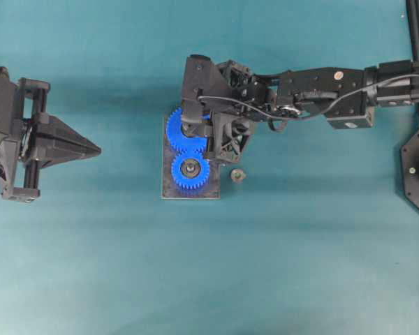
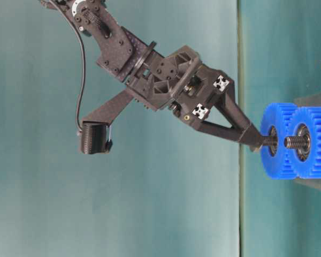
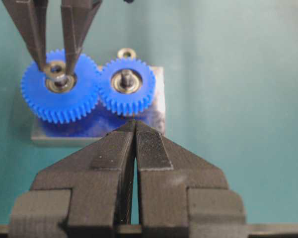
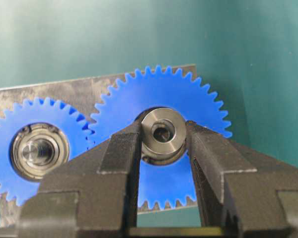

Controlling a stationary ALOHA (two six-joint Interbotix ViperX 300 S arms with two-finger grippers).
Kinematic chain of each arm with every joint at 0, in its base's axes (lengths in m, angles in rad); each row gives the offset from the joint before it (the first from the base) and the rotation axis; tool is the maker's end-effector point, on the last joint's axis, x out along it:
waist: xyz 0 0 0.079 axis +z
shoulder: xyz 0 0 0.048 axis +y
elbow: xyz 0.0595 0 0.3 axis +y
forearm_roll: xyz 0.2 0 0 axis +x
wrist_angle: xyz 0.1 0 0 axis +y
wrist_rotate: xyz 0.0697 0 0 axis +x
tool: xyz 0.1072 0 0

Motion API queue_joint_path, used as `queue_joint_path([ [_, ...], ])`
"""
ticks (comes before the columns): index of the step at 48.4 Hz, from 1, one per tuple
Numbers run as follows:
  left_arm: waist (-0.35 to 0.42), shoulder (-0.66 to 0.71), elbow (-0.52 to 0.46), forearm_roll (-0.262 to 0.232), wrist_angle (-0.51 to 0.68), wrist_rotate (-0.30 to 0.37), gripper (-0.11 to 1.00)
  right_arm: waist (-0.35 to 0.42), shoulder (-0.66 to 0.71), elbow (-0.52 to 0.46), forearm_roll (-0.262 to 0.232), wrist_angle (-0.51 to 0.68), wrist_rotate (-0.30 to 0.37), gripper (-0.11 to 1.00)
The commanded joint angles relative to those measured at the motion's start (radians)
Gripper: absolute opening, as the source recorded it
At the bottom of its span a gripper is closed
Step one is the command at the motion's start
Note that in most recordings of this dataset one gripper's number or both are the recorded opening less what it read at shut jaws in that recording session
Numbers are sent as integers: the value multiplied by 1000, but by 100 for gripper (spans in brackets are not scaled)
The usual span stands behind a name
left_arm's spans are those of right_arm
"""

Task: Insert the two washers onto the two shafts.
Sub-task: 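Lower the washer onto the upper shaft and open the right gripper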

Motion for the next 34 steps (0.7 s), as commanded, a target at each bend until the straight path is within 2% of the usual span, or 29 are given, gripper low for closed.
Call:
queue_joint_path([
  [1, -2, -3, -20, 3, -5, -2, 0, 3, -14, -25, -2, 8, -11, 31],
  [34, -2, -5, -17, 2, -9, -3, 0, 3, 0, -25, -2, 6, -6, 31],
])
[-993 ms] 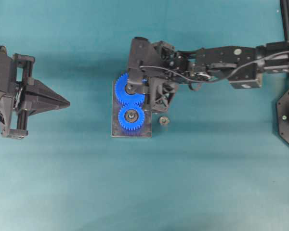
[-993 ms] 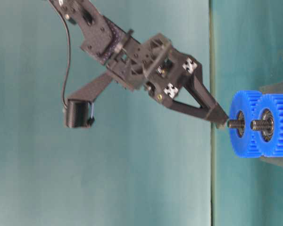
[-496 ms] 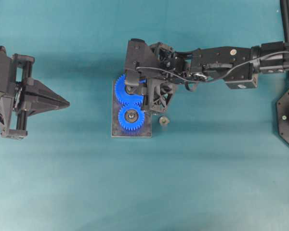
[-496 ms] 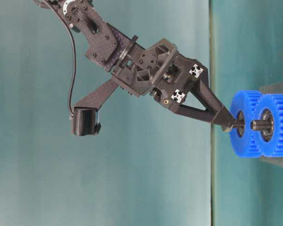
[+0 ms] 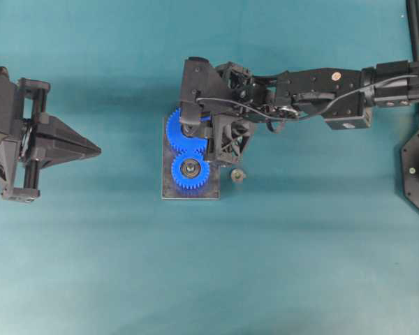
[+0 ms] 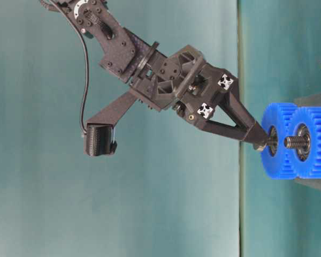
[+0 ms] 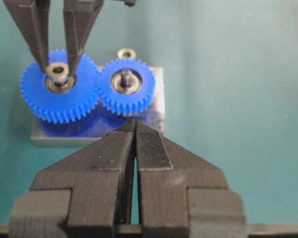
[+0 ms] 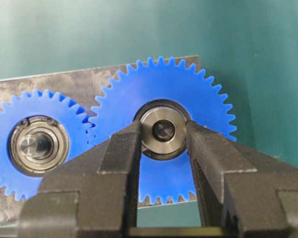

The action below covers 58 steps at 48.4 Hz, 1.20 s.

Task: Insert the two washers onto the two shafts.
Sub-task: 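Lower the washer onto the upper shaft and open the right gripper, then move the right gripper back to the lower steel washer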

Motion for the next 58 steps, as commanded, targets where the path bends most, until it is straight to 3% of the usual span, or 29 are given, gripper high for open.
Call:
queue_joint_path([
  [1, -2, -3, -15, 2, -8, -2, 0, 3, -9, -20, -2, -3, -8, 31],
  [25, -2, -5, -12, 2, -8, -2, 0, -2, -5, -31, -2, 2, -9, 33],
  [34, -2, -5, -15, 2, -6, -2, 0, -3, -21, -34, -2, -3, -12, 83],
  [36, -2, -5, -15, 2, -8, -2, 0, -5, -31, -34, -2, -3, -12, 89],
  [48, -2, -8, -11, 3, -3, -2, 0, 3, -126, 6, -2, 32, -8, 83],
  [58, -2, -29, -11, 3, -5, -2, 0, 67, -235, 121, 6, 71, 5, 83],
])
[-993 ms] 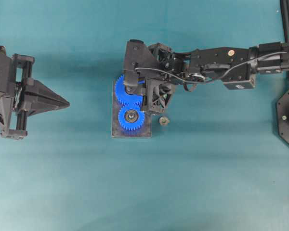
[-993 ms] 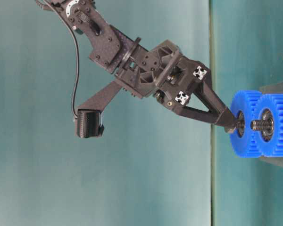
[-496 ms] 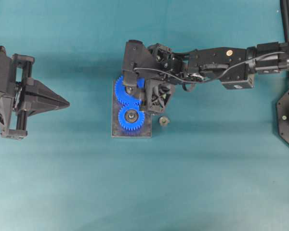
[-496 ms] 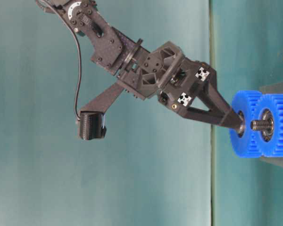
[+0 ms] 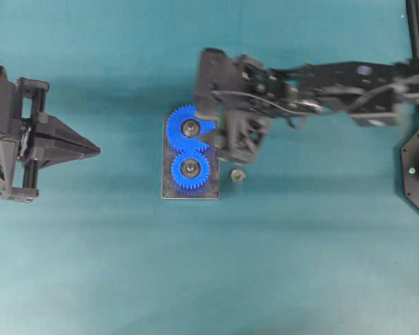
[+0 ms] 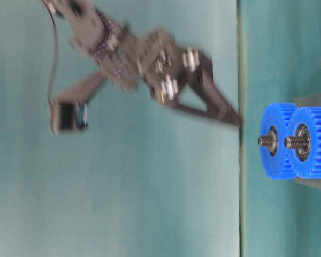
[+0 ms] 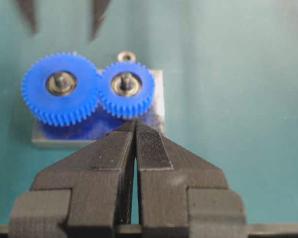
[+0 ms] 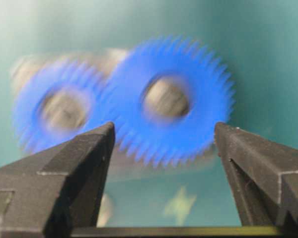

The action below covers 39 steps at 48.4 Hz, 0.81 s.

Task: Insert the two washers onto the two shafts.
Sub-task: 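Move the right gripper back to the lower steel washer, then pinch the lower steel washer with the right gripper and lift it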

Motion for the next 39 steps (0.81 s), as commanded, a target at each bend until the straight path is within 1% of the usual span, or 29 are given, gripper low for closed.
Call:
queue_joint_path([
  [1, -2, -14, -12, 2, -6, 0, 0, 38, -69, 41, 8, 2, 8, 83],
  [6, -2, -28, -8, 3, -5, 0, 0, 66, -83, 106, 20, -11, 34, 83],
  [10, -2, -32, -3, 3, -5, 0, 0, 83, -71, 155, 20, -34, 71, 83],
  [16, -2, -28, -11, 3, -5, 3, 0, 109, -17, 201, 20, -129, 121, 83],
  [21, -2, -21, -14, 2, -5, 3, 0, 124, 41, 207, 18, -199, 130, 82],
  [24, -2, -18, -14, 2, -5, 3, 0, 129, 75, 207, 20, -218, 130, 82],
  [30, -2, -17, -14, 3, -5, 3, 0, 135, 132, 198, 15, -225, 130, 82],
  [39, -2, -17, -17, 3, -5, 3, 0, 130, 153, 186, 2, -221, 130, 82],
])
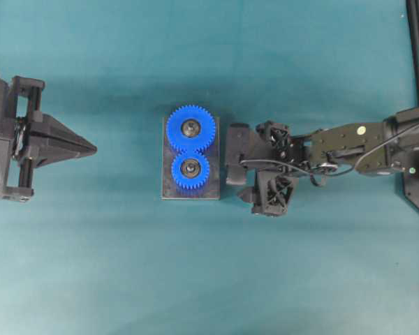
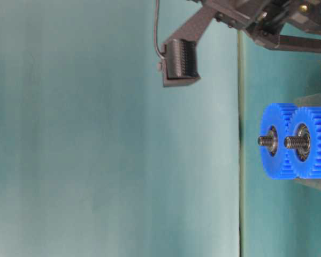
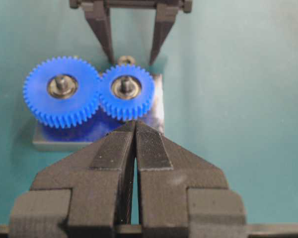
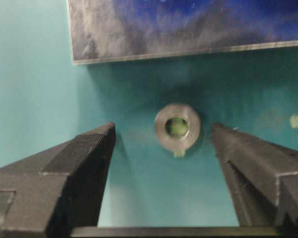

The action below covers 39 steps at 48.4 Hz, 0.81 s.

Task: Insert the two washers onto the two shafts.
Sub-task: 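Pinch the lower steel washer with the right gripper and lift it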

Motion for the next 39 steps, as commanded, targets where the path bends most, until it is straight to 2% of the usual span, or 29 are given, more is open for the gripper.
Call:
queue_joint_path([
  [1, -2, -2, -25, 3, -5, 2, 0, -2, -5, -15, -6, -5, 9, 82],
  [16, -2, -2, -32, 2, -5, 2, 0, -15, 8, -9, -8, 26, 9, 74],
  [22, -2, -2, -32, 2, -5, 2, 0, -15, 9, -9, -6, 38, 9, 61],
  [30, -2, -2, -32, 2, -5, 2, 0, -15, 8, -15, -8, 69, 9, 35],
  [39, -2, -2, -32, 2, -5, 2, 0, -15, -17, -31, -8, 97, 11, 33],
])
